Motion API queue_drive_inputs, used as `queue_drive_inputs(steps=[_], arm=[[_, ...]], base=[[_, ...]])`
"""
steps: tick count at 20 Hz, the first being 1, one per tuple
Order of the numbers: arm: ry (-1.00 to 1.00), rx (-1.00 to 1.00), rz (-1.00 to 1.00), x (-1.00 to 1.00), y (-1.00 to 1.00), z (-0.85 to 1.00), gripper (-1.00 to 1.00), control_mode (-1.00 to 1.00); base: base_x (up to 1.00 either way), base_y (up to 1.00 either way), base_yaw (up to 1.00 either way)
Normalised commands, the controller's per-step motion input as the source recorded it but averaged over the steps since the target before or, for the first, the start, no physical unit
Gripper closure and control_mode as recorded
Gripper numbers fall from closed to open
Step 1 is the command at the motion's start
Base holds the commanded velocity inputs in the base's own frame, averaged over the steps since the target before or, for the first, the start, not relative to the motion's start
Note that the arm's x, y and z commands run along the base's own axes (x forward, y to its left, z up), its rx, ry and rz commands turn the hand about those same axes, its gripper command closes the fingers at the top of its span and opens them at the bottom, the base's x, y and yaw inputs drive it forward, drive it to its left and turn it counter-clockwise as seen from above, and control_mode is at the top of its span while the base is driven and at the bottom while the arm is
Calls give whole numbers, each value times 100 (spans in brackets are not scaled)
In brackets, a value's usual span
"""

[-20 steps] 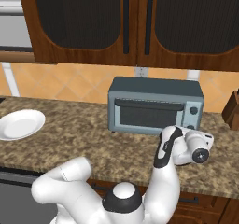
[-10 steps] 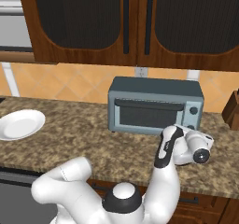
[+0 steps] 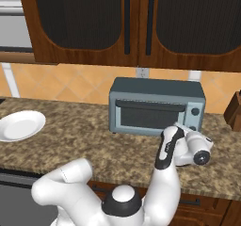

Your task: Pick up the kebab skewer and baguette bread, and place them inside the toaster oven. Close the toaster oven door and start by setting the timer.

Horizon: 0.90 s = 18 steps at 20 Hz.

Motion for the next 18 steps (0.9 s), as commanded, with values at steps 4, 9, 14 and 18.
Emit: queue_drive_inputs(steps=[4,9,14,18], arm=[[-3,16,0,-17,0,0,100,-100],[-4,17,0,-16,-2,0,100,-100],[-6,17,0,-22,-1,0,100,-100],[-5,17,0,-19,-1,0,100,-100]], base=[[0,0,0],[0,0,0],[0,0,0],[0,0,0]])
